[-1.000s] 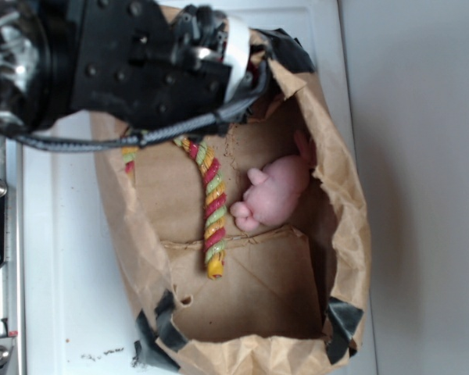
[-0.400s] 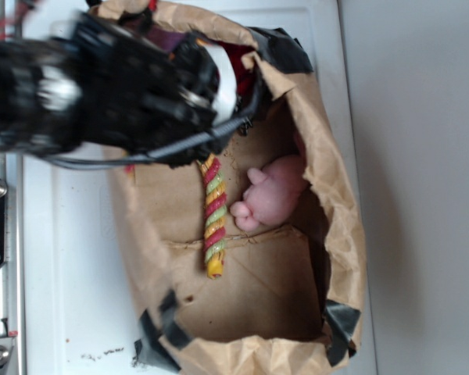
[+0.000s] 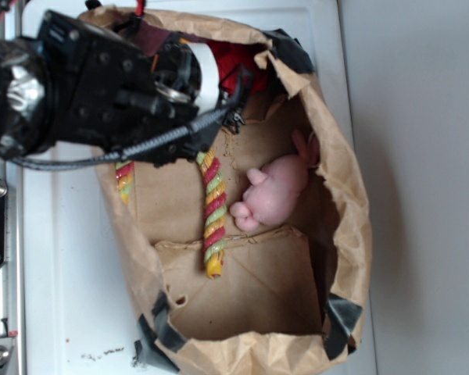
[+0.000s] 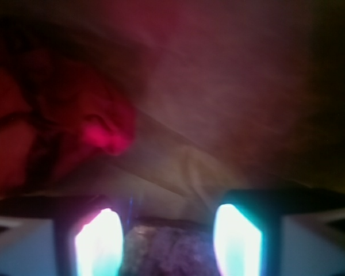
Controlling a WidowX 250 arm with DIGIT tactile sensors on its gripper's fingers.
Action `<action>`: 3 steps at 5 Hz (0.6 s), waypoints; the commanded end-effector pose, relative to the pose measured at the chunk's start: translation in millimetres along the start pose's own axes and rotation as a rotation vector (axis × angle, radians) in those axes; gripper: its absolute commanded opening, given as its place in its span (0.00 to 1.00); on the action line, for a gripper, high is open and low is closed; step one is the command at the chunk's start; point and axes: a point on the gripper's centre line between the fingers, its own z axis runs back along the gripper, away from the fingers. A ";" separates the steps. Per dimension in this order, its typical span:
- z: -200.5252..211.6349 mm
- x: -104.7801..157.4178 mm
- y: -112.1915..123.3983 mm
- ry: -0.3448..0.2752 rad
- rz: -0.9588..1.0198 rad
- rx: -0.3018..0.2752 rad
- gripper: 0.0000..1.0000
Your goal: Grab the rock.
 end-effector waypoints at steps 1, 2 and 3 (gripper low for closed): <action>35.0 28.8 7.4 0.057 0.024 -0.046 0.00; 47.6 34.7 8.9 0.089 0.023 -0.098 0.00; 53.7 41.9 9.9 0.116 0.021 -0.115 0.00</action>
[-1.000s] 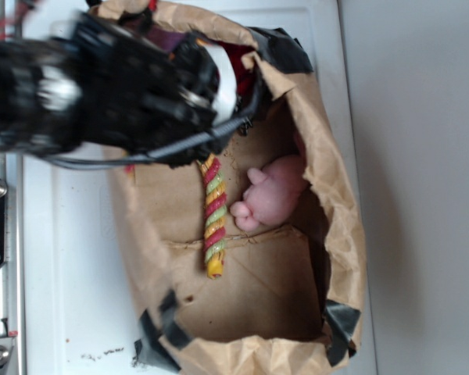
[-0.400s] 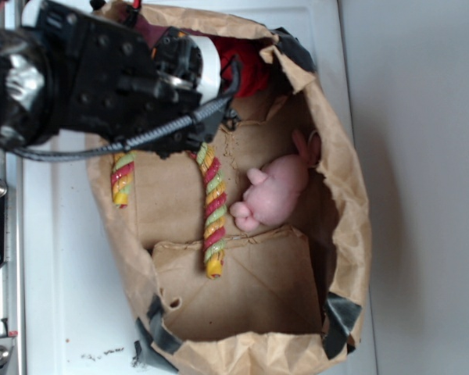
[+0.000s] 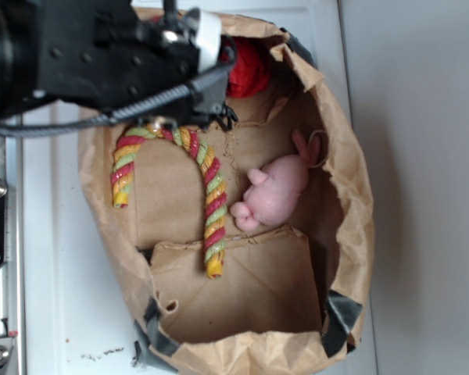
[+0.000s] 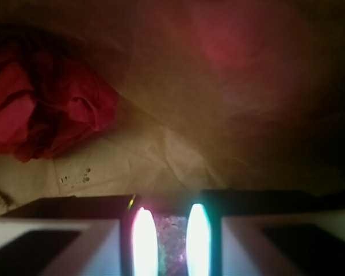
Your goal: Grab the rock.
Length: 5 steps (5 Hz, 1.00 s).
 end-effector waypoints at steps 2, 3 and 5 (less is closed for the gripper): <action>36.5 32.5 12.5 0.028 0.019 -0.108 0.00; 53.0 25.4 6.5 0.037 -0.103 -0.189 0.00; 98.6 7.0 -7.8 0.170 -0.373 -0.402 0.00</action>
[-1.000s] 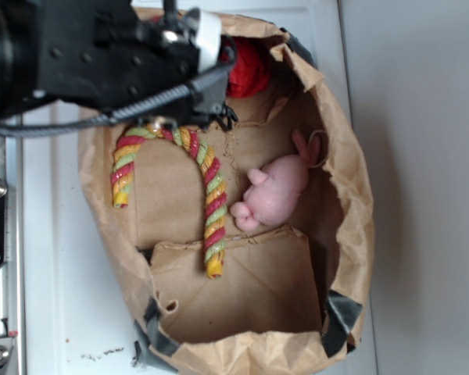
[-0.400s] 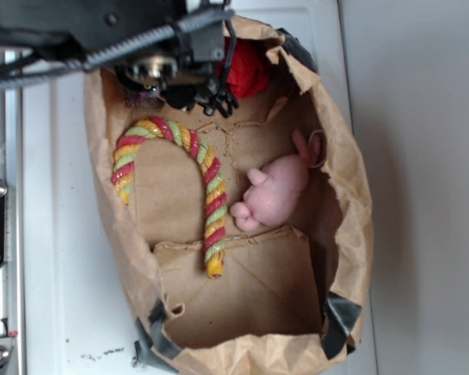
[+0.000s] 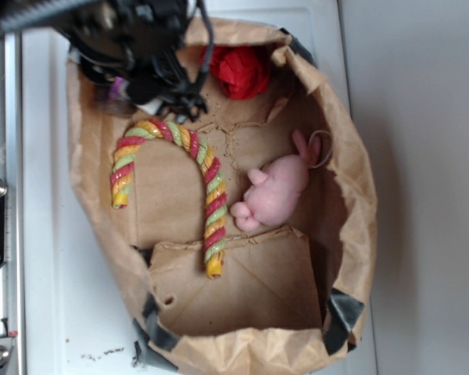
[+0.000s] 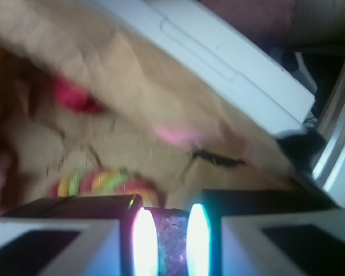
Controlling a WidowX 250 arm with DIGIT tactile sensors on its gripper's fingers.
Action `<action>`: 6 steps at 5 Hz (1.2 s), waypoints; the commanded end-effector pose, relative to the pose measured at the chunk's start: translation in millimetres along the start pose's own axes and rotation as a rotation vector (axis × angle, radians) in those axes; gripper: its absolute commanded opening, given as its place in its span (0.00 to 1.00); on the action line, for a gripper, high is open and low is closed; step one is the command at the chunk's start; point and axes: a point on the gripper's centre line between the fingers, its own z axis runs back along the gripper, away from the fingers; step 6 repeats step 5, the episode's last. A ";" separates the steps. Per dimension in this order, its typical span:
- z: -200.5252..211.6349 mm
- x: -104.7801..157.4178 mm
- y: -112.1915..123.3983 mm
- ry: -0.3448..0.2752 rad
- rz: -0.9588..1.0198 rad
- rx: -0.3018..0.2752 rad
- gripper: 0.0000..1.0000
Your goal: Grab the rock.
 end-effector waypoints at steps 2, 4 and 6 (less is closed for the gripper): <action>48.1 -8.9 -38.1 0.052 -0.239 -0.216 0.00; 53.7 -21.6 -54.6 -0.035 -0.224 -0.271 0.00; 53.0 -21.4 -58.7 -0.070 -0.206 -0.286 0.00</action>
